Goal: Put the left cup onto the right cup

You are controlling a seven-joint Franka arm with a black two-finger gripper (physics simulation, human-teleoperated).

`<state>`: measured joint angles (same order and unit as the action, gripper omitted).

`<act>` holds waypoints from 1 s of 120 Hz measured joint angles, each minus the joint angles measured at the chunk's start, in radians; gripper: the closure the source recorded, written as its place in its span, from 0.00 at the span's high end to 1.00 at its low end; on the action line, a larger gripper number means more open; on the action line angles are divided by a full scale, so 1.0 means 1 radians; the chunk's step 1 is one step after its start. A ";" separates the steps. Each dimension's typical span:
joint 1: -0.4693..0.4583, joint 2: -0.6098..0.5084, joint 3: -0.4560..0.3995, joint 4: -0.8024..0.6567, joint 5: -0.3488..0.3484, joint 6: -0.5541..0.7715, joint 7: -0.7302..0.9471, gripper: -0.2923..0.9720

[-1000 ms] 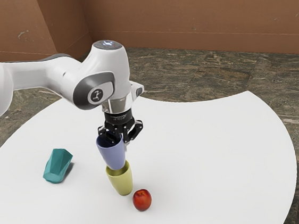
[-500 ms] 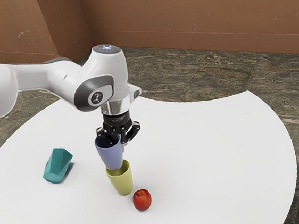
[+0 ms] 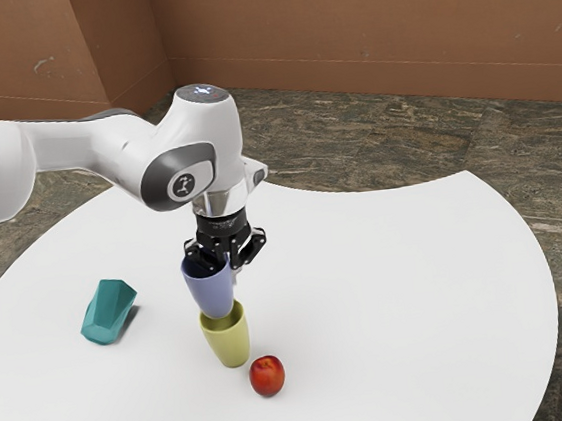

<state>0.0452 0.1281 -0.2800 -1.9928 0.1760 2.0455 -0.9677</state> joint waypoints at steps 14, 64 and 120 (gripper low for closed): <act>0.000 -0.001 -0.001 0.003 0.001 0.000 -0.001 0.15; 0.001 -0.009 -0.009 -0.004 0.000 -0.004 -0.014 0.15; -0.001 -0.002 -0.033 -0.003 0.001 -0.001 -0.041 0.15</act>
<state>0.0443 0.1257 -0.3130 -1.9959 0.1772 2.0449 -1.0090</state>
